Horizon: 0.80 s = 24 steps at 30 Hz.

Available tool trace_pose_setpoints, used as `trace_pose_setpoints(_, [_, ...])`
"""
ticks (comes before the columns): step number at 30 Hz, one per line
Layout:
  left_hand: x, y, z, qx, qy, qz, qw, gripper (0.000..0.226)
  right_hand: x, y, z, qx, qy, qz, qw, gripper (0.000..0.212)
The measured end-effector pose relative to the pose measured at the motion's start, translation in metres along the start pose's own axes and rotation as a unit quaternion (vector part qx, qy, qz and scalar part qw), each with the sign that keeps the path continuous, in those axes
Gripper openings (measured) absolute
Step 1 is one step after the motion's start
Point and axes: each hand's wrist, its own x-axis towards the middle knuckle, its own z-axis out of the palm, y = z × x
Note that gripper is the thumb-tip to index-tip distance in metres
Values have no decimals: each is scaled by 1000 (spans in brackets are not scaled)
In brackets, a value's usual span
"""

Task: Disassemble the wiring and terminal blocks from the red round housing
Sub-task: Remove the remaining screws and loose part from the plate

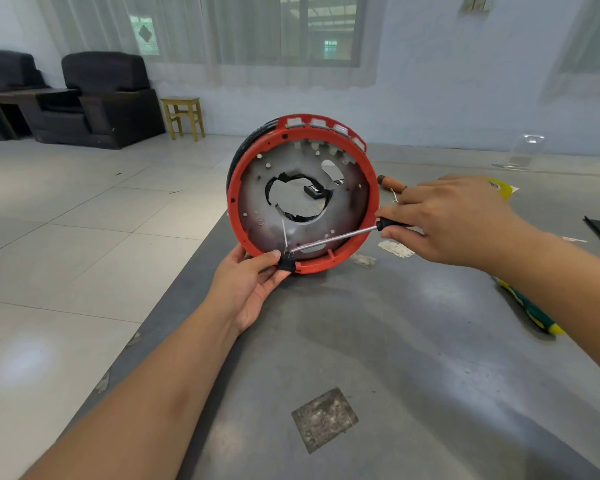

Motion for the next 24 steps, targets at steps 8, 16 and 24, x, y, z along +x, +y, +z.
trace_pose_setpoints(8, [3,1,-4,-36,15,-8,999,29,-5,-11,4,19,-19,40,999,33])
trace_pose_setpoints(16, [2,0,-4,-19,-16,-16,1000,34,21,5,-14,-33,-51,-29,998,57])
trace_pose_setpoints(24, [3,2,-7,-24,-23,-36,999,33,35,12,-19,-36,-56,-71,995,55])
